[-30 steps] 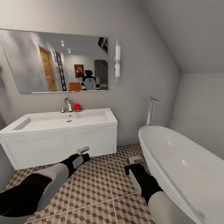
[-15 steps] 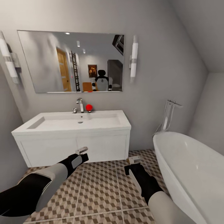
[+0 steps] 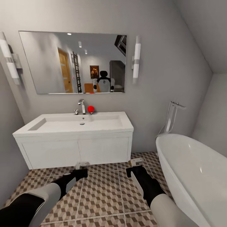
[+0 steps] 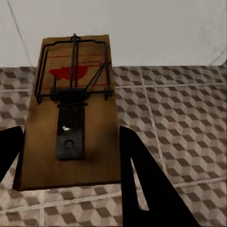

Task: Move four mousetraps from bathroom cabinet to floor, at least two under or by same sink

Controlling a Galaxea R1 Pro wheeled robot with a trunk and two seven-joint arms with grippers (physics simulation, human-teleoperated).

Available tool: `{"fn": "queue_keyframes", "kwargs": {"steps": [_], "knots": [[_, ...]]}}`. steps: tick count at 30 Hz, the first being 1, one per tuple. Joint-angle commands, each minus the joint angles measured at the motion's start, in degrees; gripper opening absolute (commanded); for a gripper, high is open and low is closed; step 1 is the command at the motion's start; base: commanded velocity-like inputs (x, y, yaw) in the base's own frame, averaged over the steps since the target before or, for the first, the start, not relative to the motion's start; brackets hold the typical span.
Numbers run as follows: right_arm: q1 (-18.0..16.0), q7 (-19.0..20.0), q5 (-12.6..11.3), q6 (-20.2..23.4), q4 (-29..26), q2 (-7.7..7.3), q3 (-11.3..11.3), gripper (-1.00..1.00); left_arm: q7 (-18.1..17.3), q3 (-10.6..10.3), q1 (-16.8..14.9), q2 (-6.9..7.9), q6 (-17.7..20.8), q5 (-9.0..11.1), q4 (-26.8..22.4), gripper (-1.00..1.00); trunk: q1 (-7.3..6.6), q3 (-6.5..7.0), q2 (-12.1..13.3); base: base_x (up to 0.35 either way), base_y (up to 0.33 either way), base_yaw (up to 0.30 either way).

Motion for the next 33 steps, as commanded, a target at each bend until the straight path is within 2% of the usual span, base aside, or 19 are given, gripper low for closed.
{"fn": "queue_keyframes", "kwargs": {"steps": [1, 5, 8, 9, 17, 26, 33], "knots": [[-0.04, -0.35, -0.26, 0.3, -0.05, -0.02, 0.2, -1.0, -2.48, -0.43, 0.2, 0.19, -0.42, -0.73, 0.09, -1.0, 0.0, -0.06, -0.04, 0.0, 0.0, 0.0], [-0.04, -0.33, -0.26, 0.34, -0.05, -0.08, 0.2, -1.0, -5.25, -0.44, 1.21, 0.41, -0.63, -2.54, 0.13, -1.0, 0.0, -0.06, -0.04, 0.0, 0.0, 0.0], [-0.04, -0.36, -0.26, 0.31, -0.05, -0.1, 0.26, -1.0, -5.65, -0.44, 1.7, 0.58, -0.69, -2.84, 0.12, -1.0, 0.0, -0.06, -0.04, 0.0, 0.0, 0.0], [-0.04, -0.4, -0.07, 0.28, -0.05, -0.07, 0.33, -1.0, -5.87, -0.44, 2.05, 1.09, -0.73, -2.92, 0.11, -1.0, 0.0, -0.06, -0.04, 0.0, 0.0, 0.0], [-0.04, -1.38, 0.17, 0.62, -0.52, -0.01, 0.27, -1.0, -6.1, -0.44, 2.3, 2.3, -0.88, -3.18, 0.11, -1.0, 0.0, -0.06, -0.04, 0.0, 0.0, 0.037], [-0.04, -2.49, -0.29, 0.27, -0.32, 0.11, 0.13, -1.0, -6.09, -0.43, 2.31, 2.3, -0.65, -3.07, 0.1, -1.0, 0.0, -0.06, -0.04, 0.0, 0.0, 0.272], [-0.04, -2.56, -0.76, 0.11, 1.17, 0.0, -0.13, -1.0, -6.12, -0.31, 2.31, 2.12, -0.4, -2.92, 0.11, -1.0, 0.0, -0.06, -0.04, 0.0, 0.0, 0.066]]}}
